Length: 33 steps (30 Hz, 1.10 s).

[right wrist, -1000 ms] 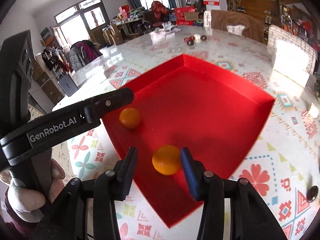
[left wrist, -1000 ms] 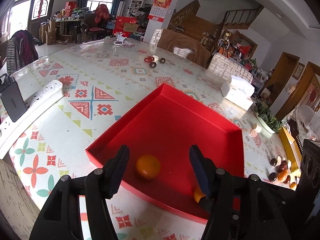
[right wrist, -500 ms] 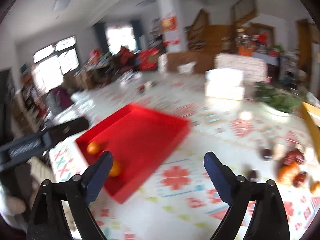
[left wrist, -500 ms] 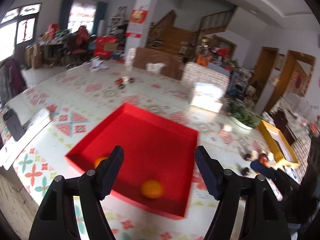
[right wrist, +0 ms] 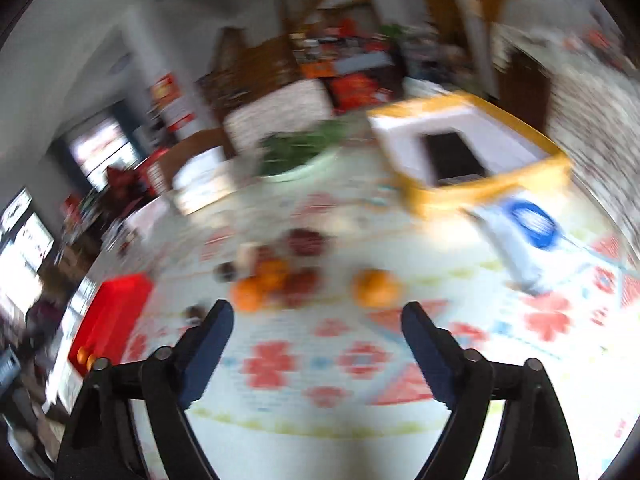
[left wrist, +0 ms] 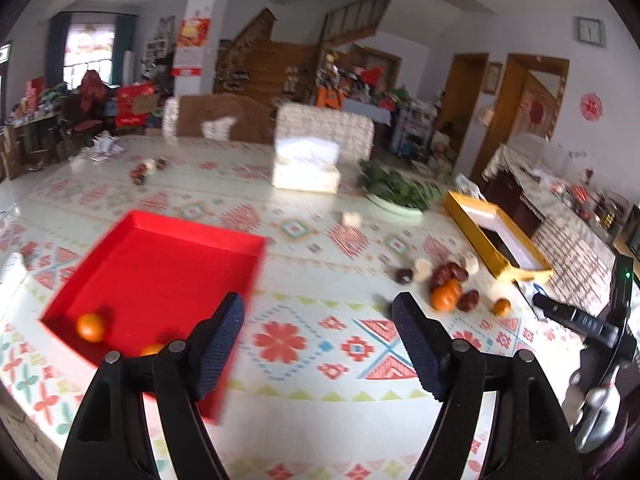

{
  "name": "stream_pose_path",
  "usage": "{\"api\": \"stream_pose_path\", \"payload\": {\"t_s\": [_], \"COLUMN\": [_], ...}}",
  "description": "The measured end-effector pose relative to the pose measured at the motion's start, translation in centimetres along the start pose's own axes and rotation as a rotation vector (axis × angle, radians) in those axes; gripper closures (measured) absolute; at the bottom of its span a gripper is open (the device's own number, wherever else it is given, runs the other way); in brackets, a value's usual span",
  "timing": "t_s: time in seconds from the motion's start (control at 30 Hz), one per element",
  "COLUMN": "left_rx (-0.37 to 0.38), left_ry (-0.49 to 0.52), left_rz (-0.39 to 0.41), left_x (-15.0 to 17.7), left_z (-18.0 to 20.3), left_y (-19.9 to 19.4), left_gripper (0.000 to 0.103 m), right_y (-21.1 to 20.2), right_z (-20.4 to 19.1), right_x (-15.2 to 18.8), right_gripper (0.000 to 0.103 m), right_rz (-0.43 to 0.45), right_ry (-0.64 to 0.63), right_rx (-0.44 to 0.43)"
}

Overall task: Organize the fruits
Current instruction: 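Move both grippers back to the fruit pile, then grasp an orange with the left gripper while the right gripper grasps another orange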

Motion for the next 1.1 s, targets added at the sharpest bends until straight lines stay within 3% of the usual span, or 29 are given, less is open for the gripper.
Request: {"api": "stream_pose_path", "payload": {"t_s": [0.07, 0.2, 0.47, 0.8, 1.1], "left_rx": [0.025, 0.061, 0.157, 0.200, 0.201], "left_ry": [0.015, 0.056, 0.160, 0.309, 0.319], "left_rz": [-0.037, -0.092, -0.153, -0.221, -0.293], "left_x": [0.4, 1.1, 2.1, 2.0, 2.2], "left_z": [1.4, 4.0, 9.3, 15.2, 16.6], "left_y": [1.6, 4.1, 7.3, 13.6, 18.2], "left_gripper": [0.027, 0.027, 0.027, 0.044, 0.051], "right_y": [0.0, 1.1, 5.7, 8.9, 9.5], "right_z": [2.3, 4.4, 2.8, 2.3, 1.9], "right_x": [-0.4, -0.8, -1.4, -1.5, -1.6], "right_gripper": [0.024, 0.027, 0.031, 0.037, 0.047], "right_rz": [-0.010, -0.036, -0.105, -0.160, -0.160], "right_ry": [0.057, 0.106, 0.040, -0.019, -0.054], "right_rx": [0.005, -0.009, -0.021, 0.013, 0.033]}}
Point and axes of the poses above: each gripper's, at about its wrist camera, not at the fingertips, and y roughly the way its jaws point, z to its right, x to its underside, the point moved 3 cm from there along y, roughly the way its jaws point, and after that the axes turned 1 degree about -z, right-handed, at the moved point
